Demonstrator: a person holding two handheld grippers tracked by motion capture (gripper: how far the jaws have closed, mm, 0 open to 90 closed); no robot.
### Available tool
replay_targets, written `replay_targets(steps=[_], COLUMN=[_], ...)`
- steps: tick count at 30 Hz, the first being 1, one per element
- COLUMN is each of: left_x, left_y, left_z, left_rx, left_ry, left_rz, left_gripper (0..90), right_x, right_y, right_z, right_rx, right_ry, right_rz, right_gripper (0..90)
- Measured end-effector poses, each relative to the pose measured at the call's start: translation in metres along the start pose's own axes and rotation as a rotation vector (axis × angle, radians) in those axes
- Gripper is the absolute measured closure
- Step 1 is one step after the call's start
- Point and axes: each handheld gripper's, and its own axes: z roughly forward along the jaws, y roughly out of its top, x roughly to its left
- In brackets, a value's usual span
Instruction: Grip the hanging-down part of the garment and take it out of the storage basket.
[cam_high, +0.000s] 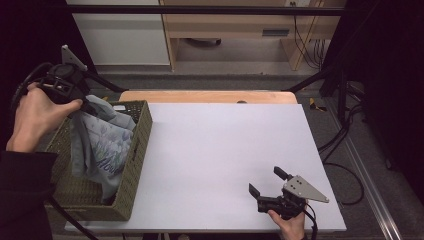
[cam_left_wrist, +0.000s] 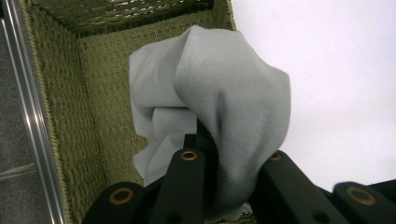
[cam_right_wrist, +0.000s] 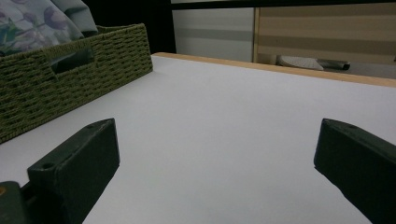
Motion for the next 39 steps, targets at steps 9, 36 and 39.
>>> replay_targets(steps=[9, 36, 39], left_x=[-0.003, -0.001, -0.001], left_y=[0.001, 0.002, 0.003], left_z=[-0.018, -0.033, -0.032], left_rx=[-0.024, -0.031, -0.03], left_ry=[0.003, 0.019, 0.017], left_rz=[0.007, 0.007, 0.01], left_gripper=[84.5, 84.4, 84.4], right_x=[0.008, 0.108, 0.114], right_y=[0.008, 0.074, 0.076], right_z=[0.007, 0.104, 0.111], right_rx=[-0.001, -0.044, -0.04], right_ry=[0.03, 0.327, 0.338], right_rz=[-0.012, -0.061, -0.067], right_gripper=[0.4, 2.0, 2.0])
